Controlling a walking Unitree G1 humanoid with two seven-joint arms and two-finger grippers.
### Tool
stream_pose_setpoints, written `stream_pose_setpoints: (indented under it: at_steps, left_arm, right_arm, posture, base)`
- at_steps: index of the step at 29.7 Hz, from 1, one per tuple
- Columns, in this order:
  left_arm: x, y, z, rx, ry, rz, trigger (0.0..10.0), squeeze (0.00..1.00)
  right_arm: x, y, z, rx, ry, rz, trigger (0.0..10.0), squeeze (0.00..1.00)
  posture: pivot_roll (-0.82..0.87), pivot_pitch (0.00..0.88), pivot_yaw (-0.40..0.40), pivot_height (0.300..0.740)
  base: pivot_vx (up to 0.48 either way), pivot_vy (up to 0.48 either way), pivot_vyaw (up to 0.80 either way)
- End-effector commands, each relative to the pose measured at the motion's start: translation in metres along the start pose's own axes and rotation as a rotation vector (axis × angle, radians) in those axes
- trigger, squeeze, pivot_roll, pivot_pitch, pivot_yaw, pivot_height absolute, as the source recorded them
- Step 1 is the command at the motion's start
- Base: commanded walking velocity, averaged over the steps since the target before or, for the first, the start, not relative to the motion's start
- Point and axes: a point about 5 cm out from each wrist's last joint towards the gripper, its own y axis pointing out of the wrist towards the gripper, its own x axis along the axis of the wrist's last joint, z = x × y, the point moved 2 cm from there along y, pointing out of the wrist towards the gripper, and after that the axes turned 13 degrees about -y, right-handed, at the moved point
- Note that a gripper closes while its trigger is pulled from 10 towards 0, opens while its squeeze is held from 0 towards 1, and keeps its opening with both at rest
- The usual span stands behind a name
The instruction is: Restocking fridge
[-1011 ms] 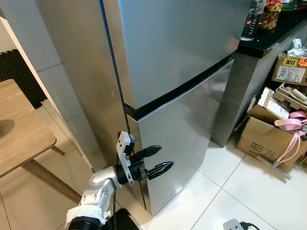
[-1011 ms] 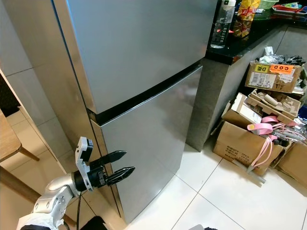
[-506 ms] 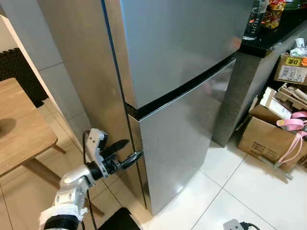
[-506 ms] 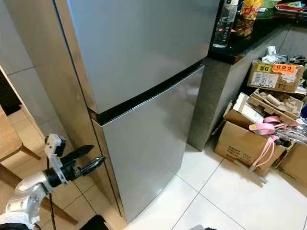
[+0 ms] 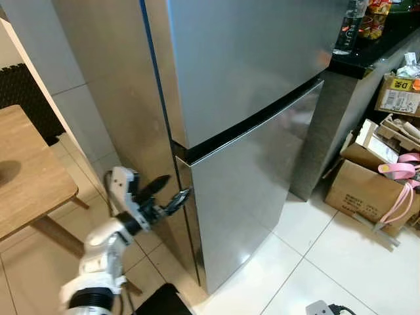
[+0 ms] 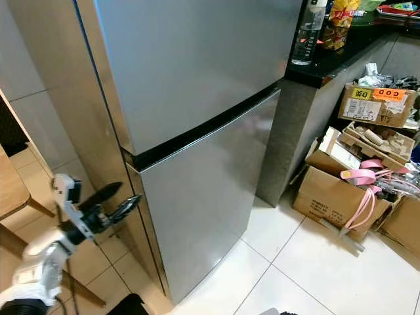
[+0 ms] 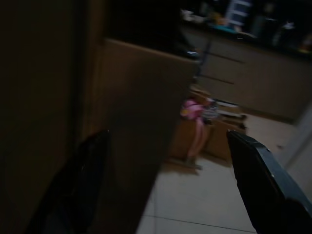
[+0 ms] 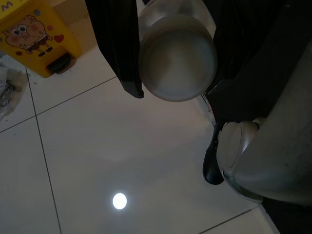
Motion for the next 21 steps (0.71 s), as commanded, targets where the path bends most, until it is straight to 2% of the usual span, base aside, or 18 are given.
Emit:
stream_pose_setpoints:
  at_steps: [1,6,11,14,18,21]
  left_arm:
    - [0.005,0.009,-0.005,-0.038,0.01,-0.013,10.0,0.0]
    - [0.009,0.015,-0.004,-0.04,0.032,-0.019,10.0,0.0]
    - [0.021,0.022,0.004,0.029,0.1,-0.054,10.0,0.0]
    - [0.024,0.025,0.004,0.038,0.107,-0.072,10.0,0.0]
    - [0.023,0.03,-0.003,-0.012,0.096,-0.063,10.0,0.0]
    - [0.014,0.034,-0.011,-0.077,0.075,-0.023,10.0,0.0]
  right_arm:
    - [-0.001,0.0,-0.001,-0.001,-0.006,0.002,10.0,0.0]
    - [-0.003,0.0,0.0,0.0,-0.005,0.006,10.0,0.0]
    - [-0.005,-0.001,0.001,0.0,-0.001,0.011,10.0,0.0]
    - [-0.006,-0.001,0.001,0.0,-0.001,0.013,10.0,0.0]
    - [-0.007,-0.001,0.001,-0.001,-0.001,0.015,10.0,0.0]
    - [-0.007,-0.001,0.0,-0.004,-0.002,0.014,10.0,0.0]
  posture:
    - [-0.11,0.0,-0.002,0.74]
    - [-0.12,0.0,-0.001,0.74]
    - [-0.12,0.0,0.002,0.74]
    - [-0.12,0.0,0.004,0.74]
    - [-0.13,0.0,0.006,0.74]
    - [-0.13,0.0,0.005,0.74]
  base:
    - [0.0,0.0,0.0]
    - [0.0,0.0,0.0]
    - [0.0,0.0,0.0]
    - [0.0,0.0,0.0]
    - [0.0,0.0,0.0]
    - [0.0,0.0,0.0]
